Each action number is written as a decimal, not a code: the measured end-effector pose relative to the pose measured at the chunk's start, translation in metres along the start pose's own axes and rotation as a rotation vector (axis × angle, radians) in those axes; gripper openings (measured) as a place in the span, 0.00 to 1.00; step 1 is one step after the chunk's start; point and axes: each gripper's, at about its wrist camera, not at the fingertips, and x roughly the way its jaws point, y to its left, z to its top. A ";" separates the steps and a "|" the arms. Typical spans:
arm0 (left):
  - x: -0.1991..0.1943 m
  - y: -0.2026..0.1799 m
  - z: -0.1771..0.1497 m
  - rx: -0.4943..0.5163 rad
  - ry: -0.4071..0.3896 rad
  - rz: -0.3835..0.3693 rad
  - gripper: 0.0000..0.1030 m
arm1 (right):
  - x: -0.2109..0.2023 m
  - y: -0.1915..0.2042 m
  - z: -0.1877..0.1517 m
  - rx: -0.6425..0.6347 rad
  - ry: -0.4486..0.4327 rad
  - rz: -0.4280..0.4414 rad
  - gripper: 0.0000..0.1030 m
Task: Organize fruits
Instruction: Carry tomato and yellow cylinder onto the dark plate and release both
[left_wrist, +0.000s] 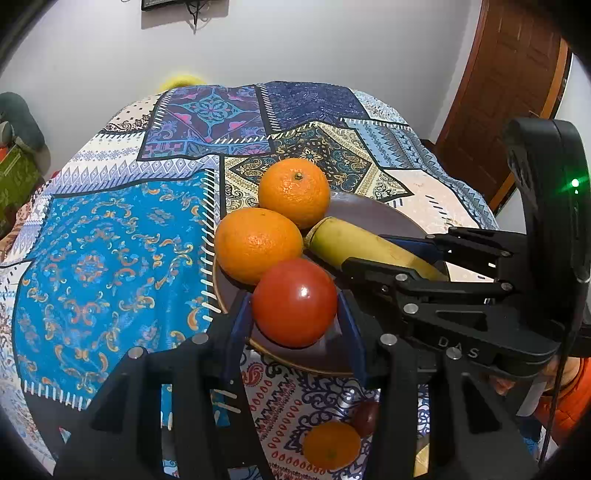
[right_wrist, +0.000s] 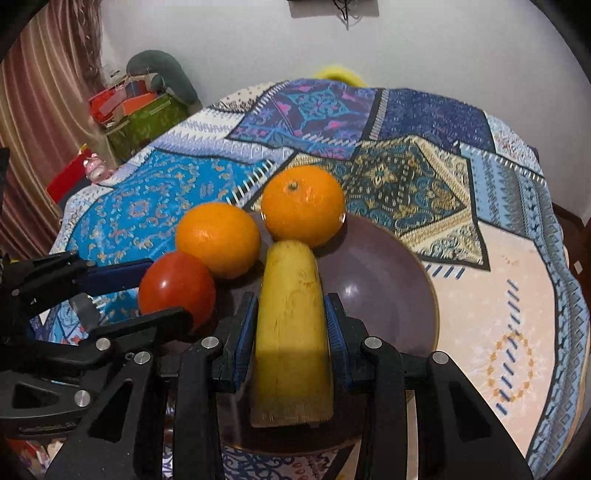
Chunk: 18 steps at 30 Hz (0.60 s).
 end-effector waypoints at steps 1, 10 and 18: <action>-0.001 0.000 0.000 0.001 -0.003 0.002 0.46 | 0.000 0.000 0.000 -0.001 0.001 0.001 0.33; -0.007 -0.002 0.001 -0.006 -0.007 0.017 0.47 | -0.006 -0.001 0.000 0.021 -0.008 0.012 0.33; -0.042 -0.010 -0.003 0.003 -0.049 0.030 0.47 | -0.039 0.005 -0.002 0.013 -0.047 -0.001 0.33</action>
